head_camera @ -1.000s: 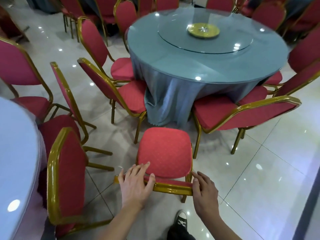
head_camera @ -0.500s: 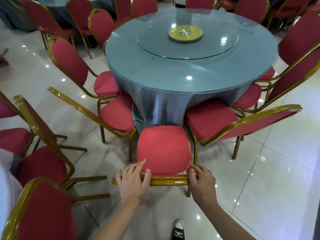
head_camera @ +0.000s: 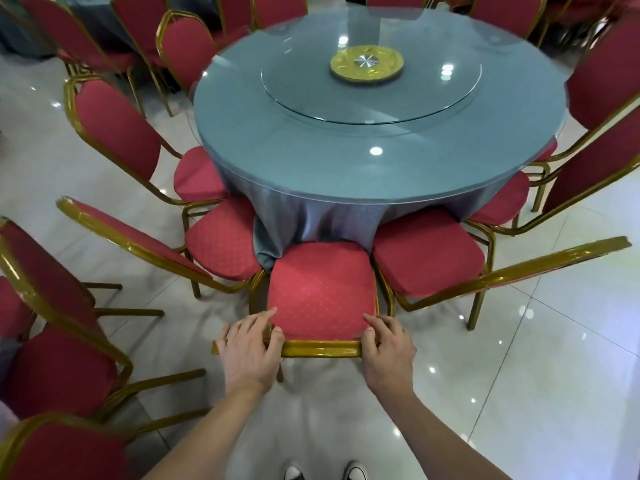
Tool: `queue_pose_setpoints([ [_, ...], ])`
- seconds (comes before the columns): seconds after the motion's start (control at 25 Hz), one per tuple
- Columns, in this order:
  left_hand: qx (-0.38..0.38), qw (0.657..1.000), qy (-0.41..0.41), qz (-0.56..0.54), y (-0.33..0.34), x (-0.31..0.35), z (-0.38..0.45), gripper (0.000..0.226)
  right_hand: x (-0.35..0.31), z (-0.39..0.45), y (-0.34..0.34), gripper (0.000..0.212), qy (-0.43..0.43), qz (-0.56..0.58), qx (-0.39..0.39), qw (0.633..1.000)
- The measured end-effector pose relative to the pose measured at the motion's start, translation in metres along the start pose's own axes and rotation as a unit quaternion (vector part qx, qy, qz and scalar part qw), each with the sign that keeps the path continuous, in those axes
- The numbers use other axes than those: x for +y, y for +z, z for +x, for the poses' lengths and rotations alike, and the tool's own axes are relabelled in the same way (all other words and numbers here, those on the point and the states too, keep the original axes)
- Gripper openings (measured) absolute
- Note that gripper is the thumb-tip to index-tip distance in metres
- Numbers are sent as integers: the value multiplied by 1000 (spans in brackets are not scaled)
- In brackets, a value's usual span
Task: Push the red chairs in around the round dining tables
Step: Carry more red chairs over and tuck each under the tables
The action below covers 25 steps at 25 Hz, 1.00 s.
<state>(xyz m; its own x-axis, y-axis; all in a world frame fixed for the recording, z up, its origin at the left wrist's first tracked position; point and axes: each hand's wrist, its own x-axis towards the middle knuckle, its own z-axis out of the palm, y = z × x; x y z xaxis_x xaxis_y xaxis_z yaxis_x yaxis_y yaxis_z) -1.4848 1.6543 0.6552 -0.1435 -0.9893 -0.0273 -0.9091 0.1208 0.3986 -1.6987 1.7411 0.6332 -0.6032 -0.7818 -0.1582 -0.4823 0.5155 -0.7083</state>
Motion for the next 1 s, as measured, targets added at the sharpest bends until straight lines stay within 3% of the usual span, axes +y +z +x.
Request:
queue_pose_setpoints([
  [0.12,33,999,8,-12,7,-1,14,56,-5,11,7,66,-3,7,21,1000],
  [0.36,41,999,19,-15,3,-4,72,59,-33,53,21,67,-8,16,35,999],
  [0.76,-17,999,47,-14,-12,-38,134,59,-67,70,57,69,16,0,19,1000],
  [1.0,-77,996,42,12,-23,-35,134,70,-69,70,55,48,26,-2,2,1000],
])
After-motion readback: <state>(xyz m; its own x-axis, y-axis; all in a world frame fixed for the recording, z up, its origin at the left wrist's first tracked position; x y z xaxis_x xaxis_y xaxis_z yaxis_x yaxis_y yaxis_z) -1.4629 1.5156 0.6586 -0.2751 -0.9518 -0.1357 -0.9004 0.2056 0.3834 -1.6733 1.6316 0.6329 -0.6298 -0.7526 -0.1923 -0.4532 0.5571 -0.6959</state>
